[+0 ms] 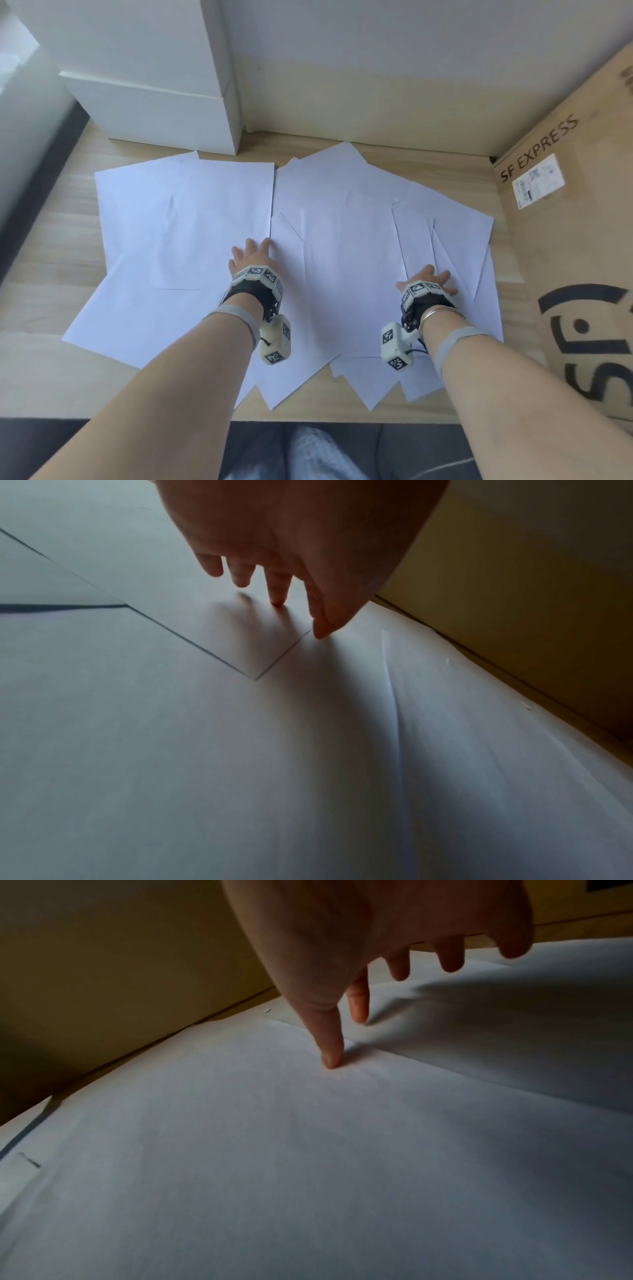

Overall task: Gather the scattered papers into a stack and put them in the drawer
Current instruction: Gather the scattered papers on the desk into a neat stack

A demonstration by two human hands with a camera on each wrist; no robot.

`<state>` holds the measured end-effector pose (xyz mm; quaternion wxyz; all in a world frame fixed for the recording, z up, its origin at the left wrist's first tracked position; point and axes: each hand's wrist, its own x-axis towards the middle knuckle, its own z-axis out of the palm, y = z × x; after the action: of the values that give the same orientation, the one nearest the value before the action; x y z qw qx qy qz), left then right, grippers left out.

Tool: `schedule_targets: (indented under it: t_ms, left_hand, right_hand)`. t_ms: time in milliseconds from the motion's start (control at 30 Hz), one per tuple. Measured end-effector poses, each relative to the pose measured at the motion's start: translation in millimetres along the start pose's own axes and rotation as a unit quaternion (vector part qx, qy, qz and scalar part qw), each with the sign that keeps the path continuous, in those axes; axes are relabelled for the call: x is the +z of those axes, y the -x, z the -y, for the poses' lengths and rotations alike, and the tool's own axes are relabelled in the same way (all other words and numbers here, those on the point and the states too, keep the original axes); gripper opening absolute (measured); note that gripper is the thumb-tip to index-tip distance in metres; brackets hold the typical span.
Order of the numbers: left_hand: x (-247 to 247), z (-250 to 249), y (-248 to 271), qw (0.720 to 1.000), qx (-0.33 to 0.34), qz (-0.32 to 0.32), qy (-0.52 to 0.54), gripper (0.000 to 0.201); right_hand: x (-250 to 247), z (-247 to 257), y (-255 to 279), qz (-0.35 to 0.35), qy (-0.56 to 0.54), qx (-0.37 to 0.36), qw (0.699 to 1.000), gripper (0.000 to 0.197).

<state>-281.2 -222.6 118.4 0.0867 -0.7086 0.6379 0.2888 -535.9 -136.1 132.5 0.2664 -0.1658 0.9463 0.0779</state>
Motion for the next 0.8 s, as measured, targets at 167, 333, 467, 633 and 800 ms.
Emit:
schedule_targets:
  t_ms: [167, 333, 467, 633, 800]
  left_hand:
    - [2, -15, -2, 1.0, 0.03, 0.002, 0.0, 0.052]
    - [1, -34, 4, 0.999, 0.042, 0.005, 0.029, 0.042]
    - [-6, -40, -1, 0.996, 0.056, 0.017, 0.063, 0.043]
    - [-19, -12, -14, 1.0, 0.001, -0.004, 0.005, 0.054]
    - [-13, -2, -11, 0.999, -0.001, 0.039, -0.015, 0.052]
  right_hand:
    - [1, -3, -3, 0.056, -0.014, 0.003, 0.998, 0.086]
    - [-3, 6, -4, 0.038, -0.032, -0.053, 0.997, 0.076]
    - [-5, 12, -3, 0.048, -0.064, -0.101, 0.992, 0.073]
    - [-10, 8, -5, 0.041, -0.099, -0.078, 0.991, 0.071]
    - [-10, 10, -5, 0.058, -0.139, -0.066, 0.986, 0.065]
